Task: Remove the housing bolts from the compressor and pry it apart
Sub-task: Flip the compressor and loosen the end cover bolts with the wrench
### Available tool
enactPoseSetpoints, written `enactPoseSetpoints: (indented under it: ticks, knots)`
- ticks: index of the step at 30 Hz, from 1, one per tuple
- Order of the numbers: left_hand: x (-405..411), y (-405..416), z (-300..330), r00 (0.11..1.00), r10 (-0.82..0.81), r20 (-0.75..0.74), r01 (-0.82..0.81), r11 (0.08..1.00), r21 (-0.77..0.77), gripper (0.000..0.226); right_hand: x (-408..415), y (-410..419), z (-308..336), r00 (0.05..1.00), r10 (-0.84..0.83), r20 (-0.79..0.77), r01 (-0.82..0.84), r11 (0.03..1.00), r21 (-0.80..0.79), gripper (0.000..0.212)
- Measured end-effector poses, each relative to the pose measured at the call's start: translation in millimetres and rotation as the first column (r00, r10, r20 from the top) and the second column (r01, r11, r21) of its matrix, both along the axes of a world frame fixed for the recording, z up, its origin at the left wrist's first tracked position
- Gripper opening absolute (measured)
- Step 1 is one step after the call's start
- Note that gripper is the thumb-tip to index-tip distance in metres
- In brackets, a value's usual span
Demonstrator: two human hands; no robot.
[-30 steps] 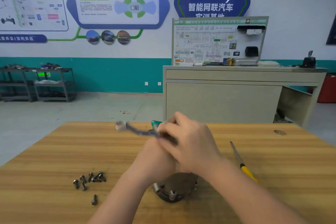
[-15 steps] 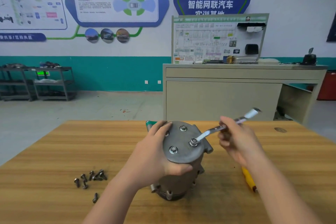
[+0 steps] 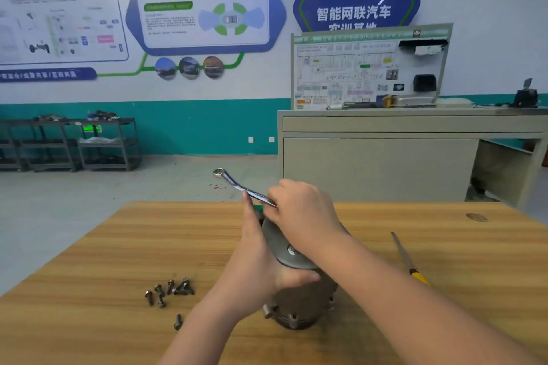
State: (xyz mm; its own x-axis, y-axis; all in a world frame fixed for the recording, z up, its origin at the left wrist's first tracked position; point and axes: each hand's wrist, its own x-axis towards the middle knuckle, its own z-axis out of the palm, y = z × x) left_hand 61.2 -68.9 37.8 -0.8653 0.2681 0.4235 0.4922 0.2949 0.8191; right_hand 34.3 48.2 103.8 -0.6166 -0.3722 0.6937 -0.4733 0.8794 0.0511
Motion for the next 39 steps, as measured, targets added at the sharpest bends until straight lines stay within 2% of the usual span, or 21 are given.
enactPoseSetpoints:
  ticks: [3,6,8,10,12,13,15,16,17,19,20,21,23,25,28,30,33,36,38,39]
  knots:
    - [2.8,-4.5,-5.3,1.0,0.031,0.005,-0.031,0.994,0.104,0.147,13.7,13.8,-8.4,0.981,0.068,-0.181,-0.072,0.997,-0.02,0.027]
    - [4.0,-9.8,-21.6,0.981,0.183,-0.065,-0.173,0.976,0.131,0.137,24.8,30.9,-10.7,0.965,0.132,-0.227,-0.13,0.991,0.027,0.02]
    - [2.9,-7.2,-36.5,0.986,0.143,-0.09,-0.129,0.98,0.153,0.124,36.4,42.3,-19.7,0.96,0.12,-0.253,-0.122,0.992,0.007,0.021]
    - [1.7,0.8,-51.5,0.998,0.018,-0.057,-0.009,0.987,0.163,0.114,46.7,57.0,-36.9,0.957,0.101,-0.27,-0.13,0.987,-0.094,0.022]
    - [0.3,9.5,-64.8,1.0,0.005,-0.008,-0.003,0.977,0.213,0.119,56.6,74.4,-58.1,0.965,0.129,-0.229,-0.197,0.932,-0.304,0.033]
    - [-1.5,13.1,-69.4,0.999,0.043,0.015,-0.046,0.967,0.252,0.122,61.1,83.1,-66.9,0.965,0.183,-0.19,-0.25,0.865,-0.436,0.037]
    - [-6.1,16.3,-78.4,0.994,0.103,0.022,-0.104,0.943,0.315,0.112,66.1,97.9,-79.5,0.945,0.288,-0.154,-0.315,0.676,-0.666,0.036]
    - [-7.2,16.0,-81.4,0.993,0.118,0.023,-0.119,0.939,0.324,0.106,65.6,102.8,-83.2,0.935,0.32,-0.152,-0.315,0.556,-0.769,0.038]
    - [-7.9,14.6,-84.0,0.991,0.13,0.02,-0.129,0.938,0.322,0.102,63.0,106.7,-85.6,0.918,0.368,-0.144,-0.293,0.39,-0.873,0.043]
    - [-7.9,11.3,-89.5,0.985,0.173,-0.002,-0.165,0.943,0.287,0.095,54.2,113.2,-85.0,0.846,0.517,-0.132,-0.152,-0.003,-0.988,0.046]
    - [-7.3,10.3,-92.1,0.979,0.201,-0.021,-0.188,0.946,0.263,0.091,47.1,116.5,-83.4,0.813,0.569,-0.123,-0.059,-0.129,-0.99,0.042]
    - [-6.7,9.9,-95.5,0.972,0.23,-0.046,-0.212,0.946,0.244,0.086,39.3,121.2,-80.8,0.808,0.582,-0.093,0.022,-0.188,-0.982,0.037]
    - [-3.0,12.3,-100.2,0.96,0.26,-0.104,-0.233,0.948,0.218,0.082,19.4,132.7,-71.8,0.847,0.529,0.042,0.151,-0.164,-0.975,0.025]
    - [-0.1,19.6,-104.1,0.948,0.273,-0.162,-0.248,0.955,0.161,0.098,-3.0,141.9,-55.1,0.857,0.465,0.224,0.279,-0.051,-0.959,0.025]
    - [-2.7,30.7,-109.3,0.927,0.332,-0.173,-0.318,0.942,0.102,0.128,-34.1,143.7,-27.1,0.751,0.459,0.475,0.462,0.149,-0.874,0.027]
    - [-4.3,36.5,-111.0,0.899,0.384,-0.21,-0.38,0.923,0.059,0.127,-49.7,138.1,-11.5,0.666,0.449,0.596,0.521,0.291,-0.802,0.028]
    - [-6.6,33.6,-111.4,0.931,0.322,-0.171,-0.311,0.946,0.093,0.118,-64.2,128.3,11.8,0.564,0.362,0.742,0.537,0.522,-0.662,0.032]
    - [-4.6,31.5,-113.6,0.967,0.25,-0.041,-0.23,0.934,0.272,0.114,-66.4,113.1,37.9,0.481,0.215,0.85,0.504,0.726,-0.469,0.031]
    - [-8.5,27.1,-114.2,0.976,0.208,0.06,-0.216,0.907,0.362,0.118,-59.5,95.1,51.1,0.493,0.106,0.864,0.411,0.846,-0.338,0.028]
    - [-9.3,25.8,-112.3,0.98,0.185,0.073,-0.199,0.916,0.347,0.129,-52.4,83.5,55.1,0.539,0.044,0.841,0.344,0.9,-0.267,0.027]
